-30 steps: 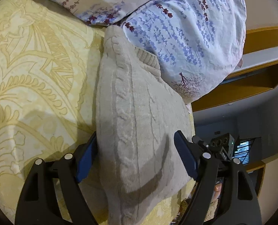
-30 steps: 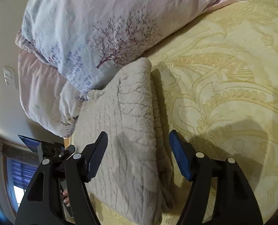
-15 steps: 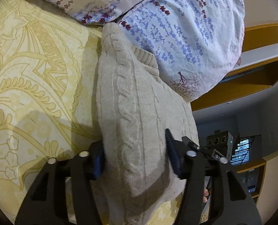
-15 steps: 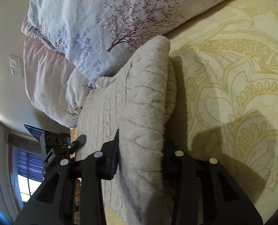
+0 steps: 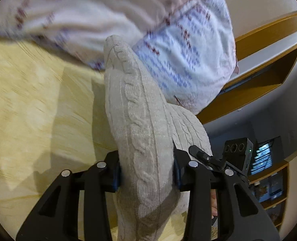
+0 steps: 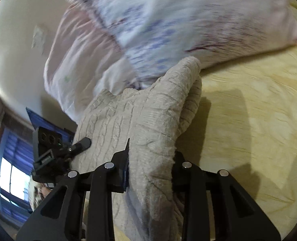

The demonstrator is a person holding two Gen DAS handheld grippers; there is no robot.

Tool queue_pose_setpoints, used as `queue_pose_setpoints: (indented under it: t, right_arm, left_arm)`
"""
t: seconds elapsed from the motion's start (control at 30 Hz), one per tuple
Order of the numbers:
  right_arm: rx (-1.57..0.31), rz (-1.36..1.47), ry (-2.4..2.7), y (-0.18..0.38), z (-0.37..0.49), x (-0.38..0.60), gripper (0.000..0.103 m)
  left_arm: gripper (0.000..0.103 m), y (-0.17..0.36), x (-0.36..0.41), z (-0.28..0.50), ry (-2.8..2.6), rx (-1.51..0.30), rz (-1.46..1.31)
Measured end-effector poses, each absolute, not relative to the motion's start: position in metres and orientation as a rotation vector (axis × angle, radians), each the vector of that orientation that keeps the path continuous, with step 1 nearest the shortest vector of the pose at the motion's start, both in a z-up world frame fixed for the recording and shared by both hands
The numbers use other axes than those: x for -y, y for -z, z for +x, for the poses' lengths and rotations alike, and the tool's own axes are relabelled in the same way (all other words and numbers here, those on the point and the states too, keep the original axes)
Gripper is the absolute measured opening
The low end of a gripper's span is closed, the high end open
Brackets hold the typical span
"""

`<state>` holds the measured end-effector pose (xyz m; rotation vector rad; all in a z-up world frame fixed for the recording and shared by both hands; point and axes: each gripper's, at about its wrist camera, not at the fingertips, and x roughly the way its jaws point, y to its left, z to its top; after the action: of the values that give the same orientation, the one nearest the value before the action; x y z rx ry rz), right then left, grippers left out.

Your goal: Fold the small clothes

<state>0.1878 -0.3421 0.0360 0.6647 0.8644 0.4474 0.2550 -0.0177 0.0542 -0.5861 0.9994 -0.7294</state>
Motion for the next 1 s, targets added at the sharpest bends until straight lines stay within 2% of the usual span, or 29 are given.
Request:
queue_pose_setpoints:
  t: [0.13,0.27,0.37,0.5,0.67,0.73,0.77,0.8,0.9,1.0]
  right_arm:
    - [-0.913,0.625,-0.48,-0.02,0.203,0.307,0.03]
    - [-1.016,0.656,-0.442,0.009,0.213,0.298,0.041]
    - [-1.013,0.682,-0.436,0.005,0.205,0.311,0.043]
    - [-0.952,0.673,-0.409,-0.009,0.187,0.328,0.043]
    - [-0.928,0.674,-0.399,-0.011,0.181,0.332,0.043]
    - [-0.933,0.66,-0.415,-0.01,0.184,0.322,0.038]
    - [-0.924,0.644,-0.426,-0.012,0.184,0.316,0.024]
    - [-0.917,0.625,-0.422,-0.014,0.182,0.314,0.019]
    - [-0.891,0.556,-0.342,-0.019,0.181,0.311,0.013]
    - [-0.911,0.582,-0.289,-0.011,0.186,0.318,0.013]
  left_arm:
    - [0.04,-0.043,-0.017,0.259,0.643,-1.027,-0.56]
    - [0.048,-0.002,-0.036,0.267,0.557,-1.128,-0.608]
    - [0.05,-0.004,-0.042,0.264,0.565,-1.111,-0.62]
    - [0.05,-0.029,-0.042,0.249,0.542,-1.033,-0.505]
    - [0.051,-0.065,-0.028,0.212,0.577,-0.826,-0.342]
    - [0.053,-0.073,-0.009,0.201,0.627,-0.805,-0.274]
    - [0.053,-0.074,-0.002,0.199,0.638,-0.807,-0.251]
    - [0.053,-0.074,0.008,0.197,0.642,-0.818,-0.213]
    - [0.053,-0.067,0.016,0.196,0.638,-0.849,-0.17]
    - [0.053,-0.059,0.021,0.199,0.634,-0.868,-0.17]
